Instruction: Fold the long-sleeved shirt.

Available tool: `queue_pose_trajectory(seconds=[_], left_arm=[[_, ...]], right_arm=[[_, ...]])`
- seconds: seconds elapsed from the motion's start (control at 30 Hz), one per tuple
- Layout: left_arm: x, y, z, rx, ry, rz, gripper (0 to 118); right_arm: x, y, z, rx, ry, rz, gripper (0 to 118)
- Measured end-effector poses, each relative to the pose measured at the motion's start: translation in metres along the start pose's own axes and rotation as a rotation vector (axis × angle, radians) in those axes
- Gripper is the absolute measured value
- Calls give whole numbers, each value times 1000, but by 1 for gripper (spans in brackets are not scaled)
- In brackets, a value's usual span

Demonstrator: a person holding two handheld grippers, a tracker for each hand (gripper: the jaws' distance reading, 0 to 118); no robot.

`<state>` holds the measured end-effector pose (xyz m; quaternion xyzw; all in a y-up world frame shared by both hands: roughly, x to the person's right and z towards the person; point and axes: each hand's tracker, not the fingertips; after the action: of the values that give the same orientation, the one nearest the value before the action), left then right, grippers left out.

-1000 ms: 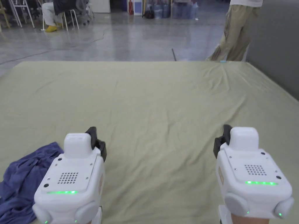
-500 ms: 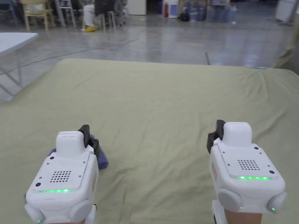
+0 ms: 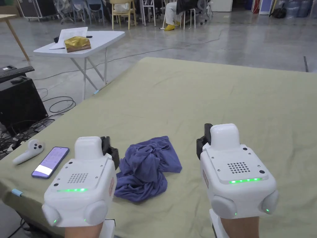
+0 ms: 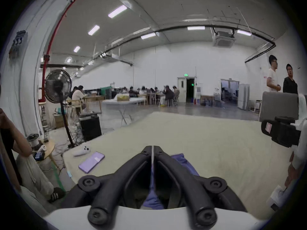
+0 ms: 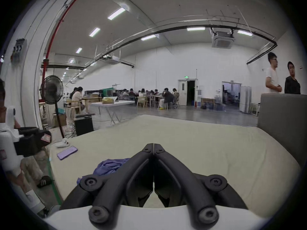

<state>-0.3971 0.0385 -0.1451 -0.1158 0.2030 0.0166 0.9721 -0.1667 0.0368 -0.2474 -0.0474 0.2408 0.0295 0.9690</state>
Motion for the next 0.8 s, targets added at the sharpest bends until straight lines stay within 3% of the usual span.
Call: queue_pose_trajectory(seconds=[0.03, 0.07, 0.1, 0.13, 0.23, 0.33, 0.43, 0.57, 0.63, 0.7, 0.73, 0.8], left_arm=[[3, 3, -11, -67, 2, -1, 57], [7, 8, -29, -182, -11, -3, 116], [4, 5, -49, -296, -33, 14, 118], [6, 7, -62, -276, -102, 54, 118], [7, -7, -118, -386, -120, 120, 118], [15, -19, -175, -543, -100, 83, 118], [24, -43, -218, -675, -100, 41, 115], [32, -70, -234, -791, -111, 71, 80], [33, -67, -228, -790, -132, 134, 49], [37, -50, -217, -727, -131, 79, 42], [38, -42, -213, -705, -127, 15, 29], [45, -24, -204, -675, -159, -27, 24]], right_arm=[[0, 0, 1, -1, -1, 10, 2], [1, 0, 1, -8, -2, 23, 2], [2, -1, -1, -19, 0, 37, 2], [3, -2, -2, -26, -3, 45, 2], [13, -6, -2, -41, -15, 37, 2], [23, -13, -3, -62, -33, 37, 2], [33, -22, -9, -110, -77, 93, 2], [50, -31, -17, -145, -97, 68, 2], [55, -35, -20, -156, -107, 64, 2], [60, -37, -21, -163, -117, 62, 2], [62, -37, -21, -164, -119, 61, 2], [65, -37, -19, -162, -121, 56, 2]])
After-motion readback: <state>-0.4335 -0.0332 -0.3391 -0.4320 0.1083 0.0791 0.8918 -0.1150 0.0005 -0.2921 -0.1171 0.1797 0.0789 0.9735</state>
